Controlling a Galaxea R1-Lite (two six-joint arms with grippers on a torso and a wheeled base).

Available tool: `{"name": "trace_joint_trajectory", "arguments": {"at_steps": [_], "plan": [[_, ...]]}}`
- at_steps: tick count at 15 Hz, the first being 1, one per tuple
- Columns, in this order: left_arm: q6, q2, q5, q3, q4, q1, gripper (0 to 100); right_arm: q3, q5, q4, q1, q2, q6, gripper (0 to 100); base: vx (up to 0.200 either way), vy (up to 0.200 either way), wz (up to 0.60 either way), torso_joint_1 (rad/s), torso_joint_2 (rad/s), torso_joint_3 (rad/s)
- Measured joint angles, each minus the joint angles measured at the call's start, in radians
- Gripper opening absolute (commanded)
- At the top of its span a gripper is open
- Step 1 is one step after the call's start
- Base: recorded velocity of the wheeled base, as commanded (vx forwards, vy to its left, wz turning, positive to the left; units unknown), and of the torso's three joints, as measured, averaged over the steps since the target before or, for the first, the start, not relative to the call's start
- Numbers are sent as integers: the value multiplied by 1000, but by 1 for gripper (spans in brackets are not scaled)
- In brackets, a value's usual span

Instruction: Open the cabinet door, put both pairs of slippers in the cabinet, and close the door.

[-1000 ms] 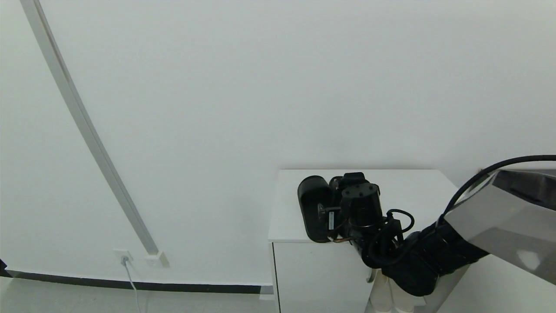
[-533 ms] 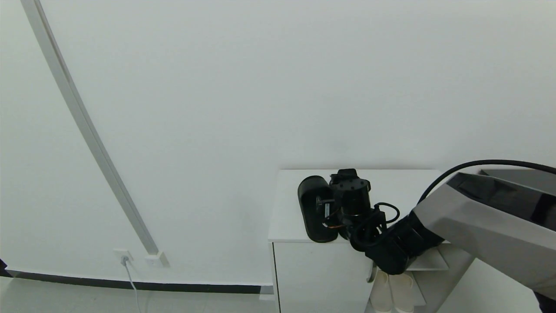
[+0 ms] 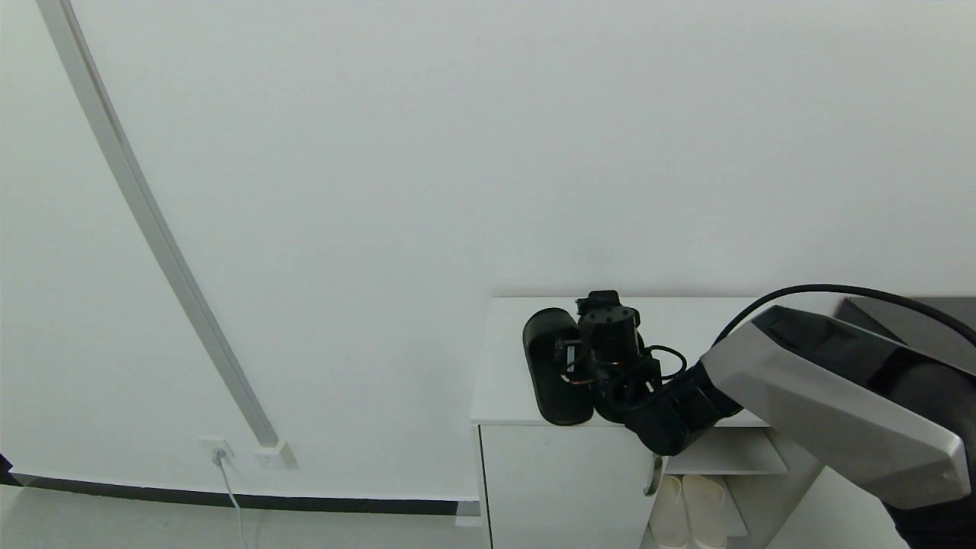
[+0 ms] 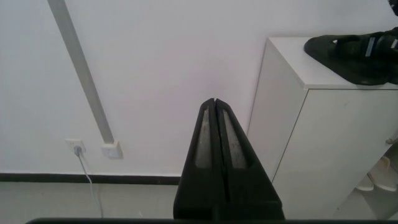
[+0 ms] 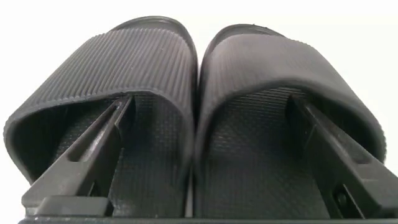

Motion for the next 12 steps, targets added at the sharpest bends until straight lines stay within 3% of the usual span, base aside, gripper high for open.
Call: {"name": "trace_joint_trajectory", "arguments": {"at_steps": [12], "plan": [[0,0,3,0,0,0,0,37,24,1,8,-45,-12,0,0,0,0,0,0,0]]}}
